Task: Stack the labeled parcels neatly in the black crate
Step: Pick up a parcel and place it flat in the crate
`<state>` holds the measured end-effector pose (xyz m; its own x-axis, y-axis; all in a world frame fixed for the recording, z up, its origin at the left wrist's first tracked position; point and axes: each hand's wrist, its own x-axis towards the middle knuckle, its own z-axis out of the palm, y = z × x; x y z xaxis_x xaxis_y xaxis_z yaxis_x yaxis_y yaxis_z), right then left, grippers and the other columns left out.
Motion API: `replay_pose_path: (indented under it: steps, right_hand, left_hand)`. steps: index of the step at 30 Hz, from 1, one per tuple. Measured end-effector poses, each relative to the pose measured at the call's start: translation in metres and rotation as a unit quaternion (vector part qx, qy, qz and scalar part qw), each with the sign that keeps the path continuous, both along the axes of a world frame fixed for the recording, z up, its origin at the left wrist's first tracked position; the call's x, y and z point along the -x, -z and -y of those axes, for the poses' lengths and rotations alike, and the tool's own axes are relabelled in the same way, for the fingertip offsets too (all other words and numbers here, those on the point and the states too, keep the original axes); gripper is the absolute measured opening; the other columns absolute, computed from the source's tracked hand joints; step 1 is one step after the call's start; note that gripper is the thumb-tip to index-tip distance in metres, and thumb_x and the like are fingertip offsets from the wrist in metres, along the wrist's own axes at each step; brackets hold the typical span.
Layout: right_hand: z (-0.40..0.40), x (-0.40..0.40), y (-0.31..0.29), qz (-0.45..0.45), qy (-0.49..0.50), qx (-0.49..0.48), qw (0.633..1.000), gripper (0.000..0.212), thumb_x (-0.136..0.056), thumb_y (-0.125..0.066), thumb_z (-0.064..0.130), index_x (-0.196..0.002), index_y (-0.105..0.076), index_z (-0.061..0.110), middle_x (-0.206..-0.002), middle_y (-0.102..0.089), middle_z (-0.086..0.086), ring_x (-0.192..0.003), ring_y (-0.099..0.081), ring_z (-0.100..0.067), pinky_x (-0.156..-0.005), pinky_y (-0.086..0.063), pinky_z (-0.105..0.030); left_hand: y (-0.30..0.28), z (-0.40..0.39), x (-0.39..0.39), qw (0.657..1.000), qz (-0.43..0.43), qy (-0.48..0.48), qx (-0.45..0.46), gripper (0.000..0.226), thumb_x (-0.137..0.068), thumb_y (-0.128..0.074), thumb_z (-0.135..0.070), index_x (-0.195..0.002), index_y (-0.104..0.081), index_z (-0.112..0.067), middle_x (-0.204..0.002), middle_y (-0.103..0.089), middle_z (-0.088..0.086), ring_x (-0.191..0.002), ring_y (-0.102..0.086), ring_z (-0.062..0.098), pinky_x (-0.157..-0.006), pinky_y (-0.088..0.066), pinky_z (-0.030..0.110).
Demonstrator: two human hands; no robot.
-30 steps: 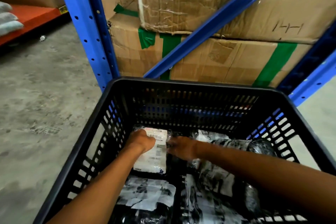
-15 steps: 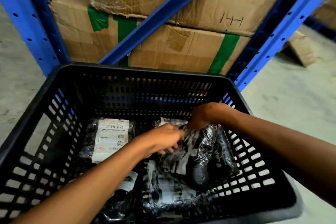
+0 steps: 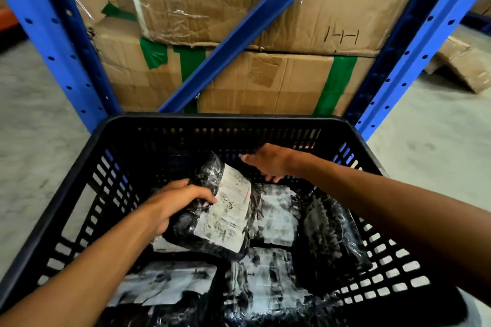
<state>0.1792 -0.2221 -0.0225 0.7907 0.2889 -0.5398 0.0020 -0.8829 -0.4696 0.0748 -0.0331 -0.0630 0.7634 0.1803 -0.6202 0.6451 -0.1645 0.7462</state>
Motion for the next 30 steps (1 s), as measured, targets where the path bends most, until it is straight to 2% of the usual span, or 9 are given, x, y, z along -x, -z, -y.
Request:
replay_pose_path:
  steps: [3,6,9,12,15,17,21,26,30]
  right_hand:
    - [0.014,0.004,0.008,-0.044,0.032,-0.001,0.999,0.072,-0.092,-0.032,0.06,-0.136,-0.042,0.005,-0.092,-0.06,-0.015,-0.08,-0.065,-0.028,-0.08,-0.057,-0.04]
    - [0.016,0.009,0.011,-0.099,0.075,-0.045,0.991,0.082,-0.088,-0.031,0.067,-0.143,-0.034,0.007,-0.114,-0.062,-0.023,-0.094,-0.068,-0.036,-0.087,-0.057,-0.044]
    - [0.009,0.017,0.014,-0.16,0.108,-0.153,0.969,0.077,-0.088,-0.035,0.066,-0.143,-0.034,0.013,-0.141,-0.046,-0.017,-0.093,-0.068,-0.034,-0.085,-0.057,-0.046]
    - [0.0,0.026,0.021,-0.126,0.144,-0.256,0.948,0.06,-0.088,-0.049,0.056,-0.134,-0.043,0.017,-0.124,-0.055,-0.005,-0.081,-0.062,-0.017,-0.075,-0.061,-0.046]
    - [-0.013,0.038,0.037,-0.063,0.144,-0.244,0.957,0.061,-0.084,-0.06,0.052,-0.126,-0.042,0.011,-0.108,-0.057,-0.005,-0.08,-0.062,-0.017,-0.067,-0.063,-0.041]
    - [-0.026,0.046,0.049,-0.033,0.14,-0.212,0.967,0.063,-0.084,-0.058,0.053,-0.123,-0.043,0.006,-0.109,-0.063,-0.016,-0.081,-0.066,-0.026,-0.07,-0.061,-0.046]
    - [-0.055,0.049,0.066,0.004,0.127,-0.168,0.978,0.067,-0.086,-0.052,0.056,-0.125,-0.041,0.003,-0.118,-0.062,-0.022,-0.1,-0.065,-0.036,-0.086,-0.055,-0.05]
    - [-0.075,0.04,0.074,-0.012,0.079,-0.164,0.983,0.069,-0.091,-0.052,0.043,-0.145,-0.024,0.01,-0.128,-0.058,-0.018,-0.109,-0.061,-0.032,-0.092,-0.053,-0.046]
    - [-0.069,0.043,0.079,-0.049,0.113,-0.166,0.978,0.054,-0.089,-0.058,0.038,-0.129,-0.037,0.01,-0.123,-0.059,-0.017,-0.097,-0.067,-0.032,-0.074,-0.061,-0.045]
  left_hand:
    - [-0.007,-0.015,0.002,0.998,0.014,-0.001,0.058,0.04,-0.033,-0.085,-0.022,-0.069,-0.076,-0.037,-0.081,-0.077,-0.007,-0.076,-0.073,0.006,-0.066,-0.06,0.025]
    - [-0.012,-0.021,0.005,0.997,0.011,0.01,0.077,0.065,-0.029,-0.087,-0.028,-0.092,-0.074,-0.019,-0.108,-0.072,0.01,-0.103,-0.066,0.028,-0.093,-0.052,0.045]
    - [-0.014,-0.023,0.008,0.996,0.023,-0.01,0.086,0.063,-0.031,-0.085,-0.024,-0.092,-0.073,-0.017,-0.104,-0.069,0.0,-0.089,-0.067,0.012,-0.072,-0.052,0.023]
    - [-0.017,-0.022,0.01,0.996,0.024,-0.018,0.085,0.059,-0.041,-0.084,-0.024,-0.098,-0.07,-0.021,-0.112,-0.064,-0.004,-0.094,-0.061,0.013,-0.077,-0.045,0.023]
    - [-0.018,-0.02,0.004,0.999,0.011,-0.026,0.023,0.039,-0.058,-0.081,-0.036,-0.09,-0.066,-0.019,-0.105,-0.064,-0.001,-0.098,-0.06,0.019,-0.082,-0.046,0.028]
    - [-0.015,-0.022,0.0,0.997,0.009,-0.057,-0.054,0.047,-0.064,-0.078,-0.043,-0.09,-0.052,-0.014,-0.098,-0.057,-0.001,-0.091,-0.057,0.02,-0.076,-0.043,0.026]
    - [-0.008,-0.036,-0.003,0.991,0.016,-0.071,-0.11,0.062,-0.067,-0.076,-0.042,-0.114,-0.049,-0.012,-0.12,-0.055,0.009,-0.096,-0.049,0.023,-0.078,-0.04,0.031]
    - [0.011,-0.052,0.001,0.989,0.003,-0.074,-0.129,0.082,-0.075,-0.074,-0.037,-0.139,-0.036,-0.004,-0.143,-0.044,0.014,-0.125,-0.048,0.029,-0.095,-0.042,0.033]
    - [0.014,-0.057,0.003,0.991,0.021,-0.066,-0.115,0.081,-0.071,-0.08,-0.031,-0.138,-0.04,-0.008,-0.113,-0.058,0.003,-0.095,-0.054,0.017,-0.079,-0.042,0.027]
